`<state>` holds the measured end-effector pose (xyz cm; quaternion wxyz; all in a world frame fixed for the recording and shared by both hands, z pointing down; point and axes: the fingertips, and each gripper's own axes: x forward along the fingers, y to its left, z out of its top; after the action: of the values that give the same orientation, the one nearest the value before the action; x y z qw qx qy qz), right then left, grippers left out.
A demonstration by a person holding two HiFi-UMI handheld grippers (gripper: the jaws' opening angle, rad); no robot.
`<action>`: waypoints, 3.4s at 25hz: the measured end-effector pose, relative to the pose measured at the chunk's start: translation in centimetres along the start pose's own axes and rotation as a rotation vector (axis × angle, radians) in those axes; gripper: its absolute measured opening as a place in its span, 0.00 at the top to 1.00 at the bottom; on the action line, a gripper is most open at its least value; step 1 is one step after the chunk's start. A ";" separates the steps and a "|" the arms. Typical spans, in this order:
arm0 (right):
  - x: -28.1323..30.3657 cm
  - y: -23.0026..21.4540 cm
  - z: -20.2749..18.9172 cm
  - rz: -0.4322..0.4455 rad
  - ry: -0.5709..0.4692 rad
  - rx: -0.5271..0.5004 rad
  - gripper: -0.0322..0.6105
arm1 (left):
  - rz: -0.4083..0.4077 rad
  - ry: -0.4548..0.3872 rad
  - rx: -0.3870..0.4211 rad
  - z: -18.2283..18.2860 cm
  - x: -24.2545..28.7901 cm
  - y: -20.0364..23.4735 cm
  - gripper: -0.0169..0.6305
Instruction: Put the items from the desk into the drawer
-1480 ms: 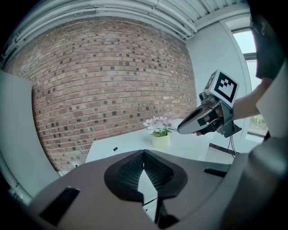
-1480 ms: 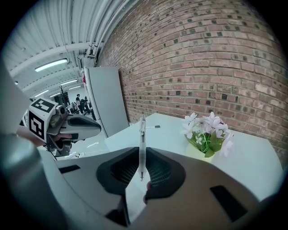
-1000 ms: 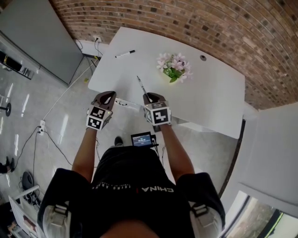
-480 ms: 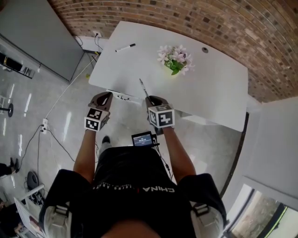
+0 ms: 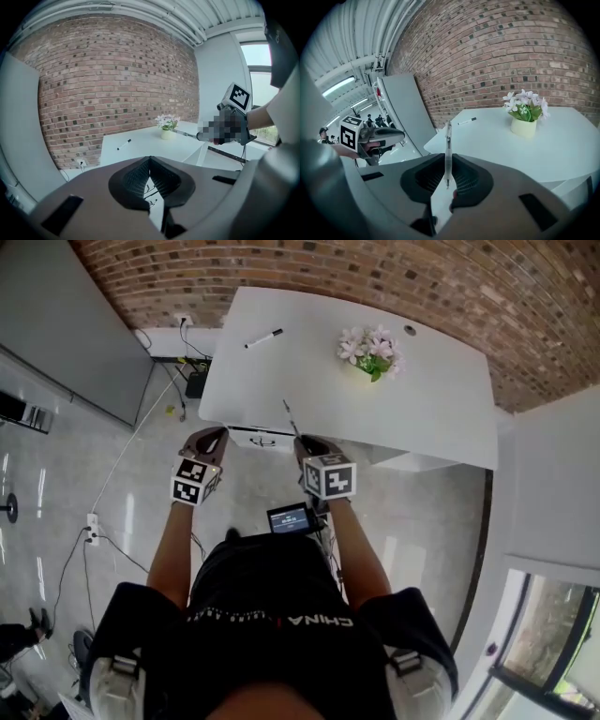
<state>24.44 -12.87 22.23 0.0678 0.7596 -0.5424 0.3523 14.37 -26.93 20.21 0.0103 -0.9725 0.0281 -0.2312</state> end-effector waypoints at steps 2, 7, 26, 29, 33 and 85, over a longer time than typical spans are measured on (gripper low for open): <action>0.3 2.3 0.0 -0.029 -0.009 0.005 0.87 | -0.029 -0.012 0.006 -0.5 -1.5 1.4 0.95; 0.0 7.4 -1.5 -0.102 -0.028 0.021 0.87 | -0.128 -0.028 0.042 -2.1 -5.4 2.5 0.95; -3.4 13.4 -6.7 -0.138 -0.020 -0.010 0.87 | -0.224 0.011 0.093 -6.0 -10.5 -1.3 0.95; -4.5 12.4 -7.2 -0.129 -0.022 -0.022 0.87 | -0.211 0.007 0.100 -5.5 -10.4 -2.7 0.95; -5.6 11.5 -6.8 -0.122 -0.037 -0.028 0.87 | -0.201 0.004 0.111 -4.7 -10.6 -4.0 0.95; 10.6 -1.0 -18.9 -0.060 -0.005 -0.078 0.87 | -0.267 0.076 0.162 -21.0 8.9 -4.0 0.95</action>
<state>18.34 -11.53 42.99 0.1065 0.7732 -0.5330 0.3266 13.03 -23.62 43.08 0.0566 -0.9540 -0.1200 -0.2688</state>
